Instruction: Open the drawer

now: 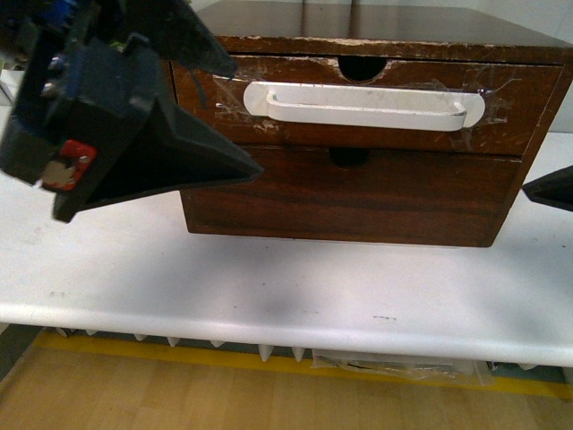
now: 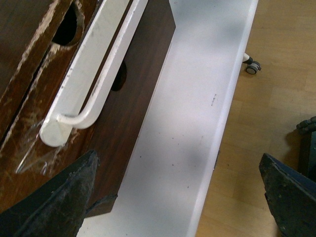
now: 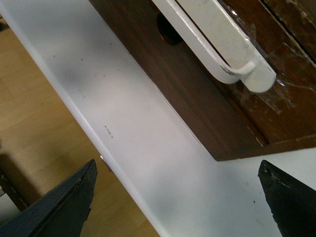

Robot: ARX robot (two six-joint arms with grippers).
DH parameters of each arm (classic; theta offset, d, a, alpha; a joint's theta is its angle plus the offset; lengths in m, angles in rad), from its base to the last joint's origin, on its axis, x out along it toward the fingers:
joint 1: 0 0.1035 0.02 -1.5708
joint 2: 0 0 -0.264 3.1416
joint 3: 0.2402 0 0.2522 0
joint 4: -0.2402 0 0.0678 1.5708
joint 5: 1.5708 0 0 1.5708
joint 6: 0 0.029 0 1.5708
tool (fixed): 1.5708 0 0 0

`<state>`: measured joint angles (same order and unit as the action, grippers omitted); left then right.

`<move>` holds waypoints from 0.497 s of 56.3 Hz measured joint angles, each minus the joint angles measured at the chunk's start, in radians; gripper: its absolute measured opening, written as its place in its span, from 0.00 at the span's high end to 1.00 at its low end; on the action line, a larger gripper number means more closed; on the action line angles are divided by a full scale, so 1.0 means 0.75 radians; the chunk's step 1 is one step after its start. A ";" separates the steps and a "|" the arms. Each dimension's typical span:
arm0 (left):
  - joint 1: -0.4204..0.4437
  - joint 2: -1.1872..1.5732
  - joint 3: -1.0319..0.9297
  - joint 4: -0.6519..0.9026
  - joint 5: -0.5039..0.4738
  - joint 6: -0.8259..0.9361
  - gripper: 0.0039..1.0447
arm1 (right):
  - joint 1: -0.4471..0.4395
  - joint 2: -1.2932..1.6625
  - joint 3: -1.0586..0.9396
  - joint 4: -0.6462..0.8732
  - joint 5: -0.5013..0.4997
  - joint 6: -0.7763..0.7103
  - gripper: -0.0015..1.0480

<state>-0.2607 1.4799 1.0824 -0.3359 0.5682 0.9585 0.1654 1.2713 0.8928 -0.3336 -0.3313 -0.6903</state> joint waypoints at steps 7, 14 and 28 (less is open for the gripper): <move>-0.046 0.100 0.116 -0.036 -0.020 0.012 0.06 | 0.041 0.104 0.095 -0.037 0.011 -0.039 0.09; -0.077 0.164 0.198 -0.091 -0.024 0.020 0.06 | 0.062 0.171 0.151 -0.062 0.012 -0.063 0.09; -0.132 0.268 0.344 -0.163 -0.082 0.067 0.06 | 0.072 0.208 0.202 -0.106 -0.007 -0.088 0.09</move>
<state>-0.3595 1.6810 1.3407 -0.4580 0.5068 1.0088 0.2195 1.4269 1.0443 -0.4129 -0.3363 -0.7563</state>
